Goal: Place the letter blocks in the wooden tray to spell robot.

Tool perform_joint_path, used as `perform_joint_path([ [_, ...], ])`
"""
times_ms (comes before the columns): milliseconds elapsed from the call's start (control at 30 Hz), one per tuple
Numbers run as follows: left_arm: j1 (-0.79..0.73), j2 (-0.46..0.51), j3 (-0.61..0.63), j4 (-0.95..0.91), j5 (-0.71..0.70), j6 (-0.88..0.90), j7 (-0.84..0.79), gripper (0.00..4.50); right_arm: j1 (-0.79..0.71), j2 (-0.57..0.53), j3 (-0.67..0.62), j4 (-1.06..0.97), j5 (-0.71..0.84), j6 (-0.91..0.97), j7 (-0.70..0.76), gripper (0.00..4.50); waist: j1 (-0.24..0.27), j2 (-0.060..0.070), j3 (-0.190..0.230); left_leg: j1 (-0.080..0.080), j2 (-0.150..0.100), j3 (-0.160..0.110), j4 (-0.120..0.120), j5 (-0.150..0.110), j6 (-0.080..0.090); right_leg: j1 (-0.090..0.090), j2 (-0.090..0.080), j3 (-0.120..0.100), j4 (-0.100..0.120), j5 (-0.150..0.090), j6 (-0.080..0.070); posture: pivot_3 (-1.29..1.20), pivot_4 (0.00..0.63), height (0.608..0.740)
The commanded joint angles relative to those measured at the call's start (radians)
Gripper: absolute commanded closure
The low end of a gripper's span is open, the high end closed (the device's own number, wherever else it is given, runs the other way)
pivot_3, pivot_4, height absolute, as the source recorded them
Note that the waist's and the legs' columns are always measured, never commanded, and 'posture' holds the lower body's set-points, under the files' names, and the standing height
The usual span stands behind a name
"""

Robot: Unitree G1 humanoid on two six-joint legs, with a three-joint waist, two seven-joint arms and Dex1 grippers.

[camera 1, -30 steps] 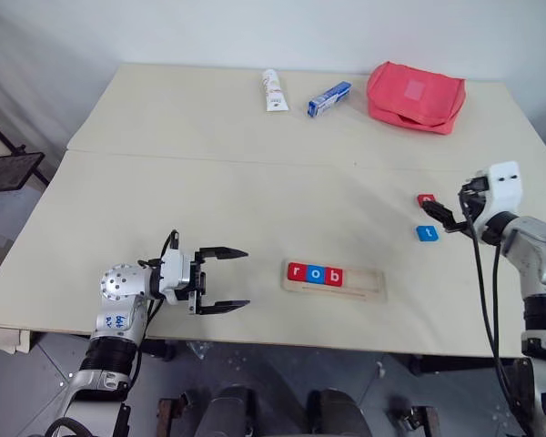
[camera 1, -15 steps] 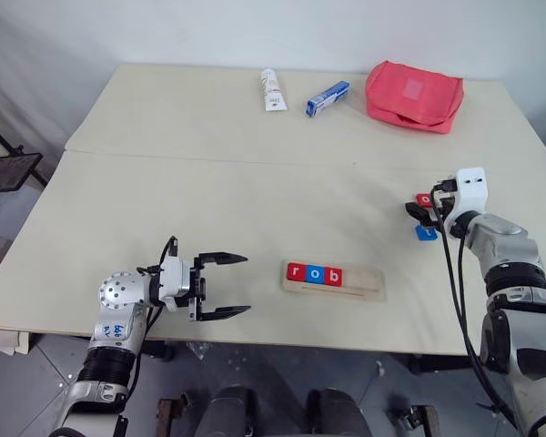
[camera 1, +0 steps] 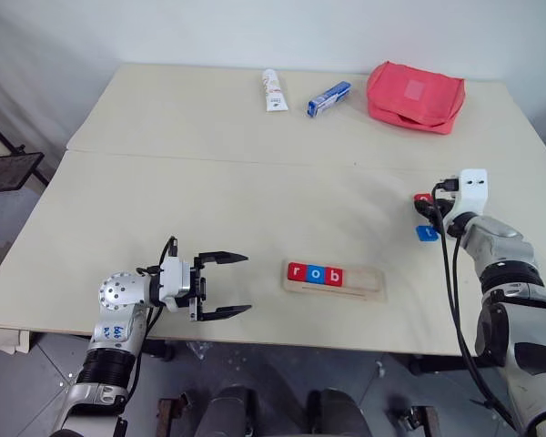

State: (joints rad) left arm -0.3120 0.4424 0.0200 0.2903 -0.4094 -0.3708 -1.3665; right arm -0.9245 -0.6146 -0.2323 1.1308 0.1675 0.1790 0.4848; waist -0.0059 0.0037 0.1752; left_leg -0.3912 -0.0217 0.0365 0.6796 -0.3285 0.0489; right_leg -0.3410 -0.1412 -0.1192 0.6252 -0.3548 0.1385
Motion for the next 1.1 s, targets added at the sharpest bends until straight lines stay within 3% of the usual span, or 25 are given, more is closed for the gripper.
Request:
perform_joint_path([
  [33,-0.008,0.004,0.000,-0.016,-0.021,0.000,-0.009,0.00,0.064,-0.020,-0.038,-0.197,0.036,0.052,-0.021,3.05,0.001,0.000,0.000,0.000,0.000,0.000,0.000,0.000,0.000,0.000,0.000,0.000,0.000,0.000,0.000,0.00,0.150,0.740],
  [300,-0.035,0.024,0.010,0.034,-0.032,0.002,-0.064,0.00,0.508,0.059,-0.143,-1.190,0.190,0.537,-0.187,3.05,0.005,0.001,0.000,-0.001,0.000,-0.001,-0.001,0.000,0.000,-0.001,0.000,0.000,0.001,0.000,0.000,0.00,0.150,0.740],
  [500,-0.080,0.022,0.007,0.090,-0.031,-0.006,-0.094,0.00,0.772,0.169,-0.222,-1.661,0.274,0.775,-0.314,3.05,0.008,0.001,0.000,0.000,0.000,-0.001,-0.001,0.000,0.000,-0.001,0.000,0.002,0.001,0.000,0.000,0.00,0.150,0.740],
  [767,-0.116,0.001,-0.004,0.114,-0.025,-0.004,-0.105,0.00,0.963,0.280,-0.250,-1.776,0.280,0.794,-0.363,3.05,0.006,0.001,0.000,0.001,-0.001,0.000,-0.001,0.000,0.000,-0.001,0.001,0.004,0.001,0.000,0.000,0.00,0.150,0.740],
  [1100,-0.104,0.001,-0.004,0.084,-0.025,0.010,-0.093,0.00,1.021,0.306,-0.229,-1.751,0.288,0.730,-0.334,3.05,0.004,0.001,0.000,0.002,0.000,0.001,-0.002,0.000,0.000,-0.001,0.002,0.007,0.001,0.000,0.000,0.00,0.150,0.740],
])
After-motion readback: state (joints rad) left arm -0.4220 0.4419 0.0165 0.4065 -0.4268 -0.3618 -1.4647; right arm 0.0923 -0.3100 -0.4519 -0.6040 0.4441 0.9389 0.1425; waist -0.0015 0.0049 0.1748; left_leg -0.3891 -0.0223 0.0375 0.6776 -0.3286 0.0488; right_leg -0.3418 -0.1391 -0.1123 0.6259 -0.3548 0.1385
